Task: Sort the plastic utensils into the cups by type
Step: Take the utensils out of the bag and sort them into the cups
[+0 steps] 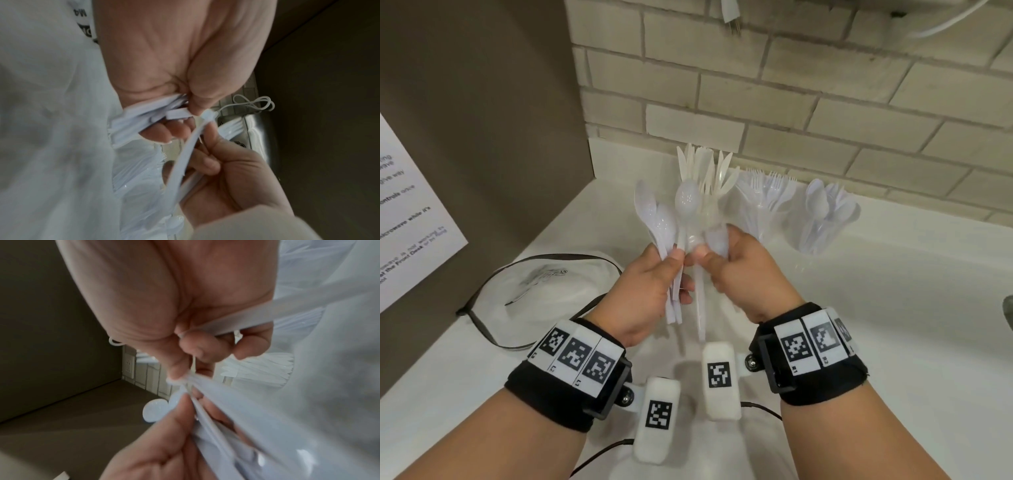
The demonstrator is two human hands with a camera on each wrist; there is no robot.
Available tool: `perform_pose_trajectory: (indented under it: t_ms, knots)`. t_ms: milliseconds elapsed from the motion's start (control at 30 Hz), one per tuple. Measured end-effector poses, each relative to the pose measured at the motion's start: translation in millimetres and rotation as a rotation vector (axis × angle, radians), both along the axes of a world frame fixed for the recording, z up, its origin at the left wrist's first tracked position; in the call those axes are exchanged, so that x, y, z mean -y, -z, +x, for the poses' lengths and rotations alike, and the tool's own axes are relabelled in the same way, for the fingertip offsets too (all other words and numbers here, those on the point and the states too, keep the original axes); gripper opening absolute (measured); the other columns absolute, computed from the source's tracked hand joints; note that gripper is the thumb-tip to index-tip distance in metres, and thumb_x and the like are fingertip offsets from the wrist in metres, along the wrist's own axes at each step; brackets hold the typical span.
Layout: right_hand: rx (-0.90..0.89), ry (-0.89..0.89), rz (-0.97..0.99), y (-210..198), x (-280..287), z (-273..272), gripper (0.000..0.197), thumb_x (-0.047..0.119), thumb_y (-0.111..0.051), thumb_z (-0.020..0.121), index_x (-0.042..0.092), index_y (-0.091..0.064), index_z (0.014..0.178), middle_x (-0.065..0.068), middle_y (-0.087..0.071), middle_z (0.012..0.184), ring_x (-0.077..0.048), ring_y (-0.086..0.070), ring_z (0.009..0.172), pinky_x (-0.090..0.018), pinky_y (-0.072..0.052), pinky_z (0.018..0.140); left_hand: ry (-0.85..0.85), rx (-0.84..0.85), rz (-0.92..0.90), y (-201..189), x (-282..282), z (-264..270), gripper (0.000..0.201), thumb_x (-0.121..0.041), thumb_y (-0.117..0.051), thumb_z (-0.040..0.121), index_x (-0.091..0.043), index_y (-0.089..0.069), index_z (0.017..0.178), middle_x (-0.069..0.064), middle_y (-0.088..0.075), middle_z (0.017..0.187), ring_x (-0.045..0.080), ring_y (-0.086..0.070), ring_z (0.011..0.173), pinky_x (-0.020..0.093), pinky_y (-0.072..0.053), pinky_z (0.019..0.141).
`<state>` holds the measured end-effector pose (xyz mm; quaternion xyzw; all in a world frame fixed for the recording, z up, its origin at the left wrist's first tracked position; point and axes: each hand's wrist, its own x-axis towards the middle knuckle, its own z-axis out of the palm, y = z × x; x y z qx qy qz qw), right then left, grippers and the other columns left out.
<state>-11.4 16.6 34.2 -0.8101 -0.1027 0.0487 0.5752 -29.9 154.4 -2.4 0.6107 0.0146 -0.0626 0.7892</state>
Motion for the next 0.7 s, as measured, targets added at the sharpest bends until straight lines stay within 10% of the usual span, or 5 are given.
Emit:
perform_pose_trajectory:
  t_ms: [133,400,700]
  knots:
    - [-0.05,0.24,0.221,-4,7,9,0.014,0.009,-0.051,0.091,0.018,-0.053,0.101,0.002,-0.063,0.071,-0.015,-0.055,0.065,-0.031,-0.044,0.055,0.026,0.028,0.077,3,-5,-2,0.017,-0.006,-0.04,0.1,-0.011,-0.051,0.112,0.003,-0.061,0.087,0.014,-0.057,0.064,0.028,-0.051,0.065]
    - [-0.048,0.181,0.253,-5,-3,4,0.017,0.028,-0.071,0.084,0.018,-0.063,0.095,0.013,-0.058,0.053,0.002,-0.049,0.037,-0.009,-0.034,0.04,0.217,0.06,0.136,7,-6,-3,0.033,-0.033,-0.048,0.087,-0.036,-0.059,0.118,-0.005,-0.052,0.088,0.011,-0.046,0.075,0.029,-0.04,0.076]
    - [-0.179,0.151,0.248,-5,-4,4,0.015,0.006,-0.059,0.085,0.011,-0.056,0.071,-0.001,-0.045,0.054,-0.007,-0.035,0.034,-0.017,-0.025,0.037,0.229,-0.033,-0.01,4,-7,-3,0.013,-0.015,-0.051,0.096,-0.011,-0.058,0.106,0.003,-0.055,0.087,0.015,-0.058,0.072,0.033,-0.046,0.078]
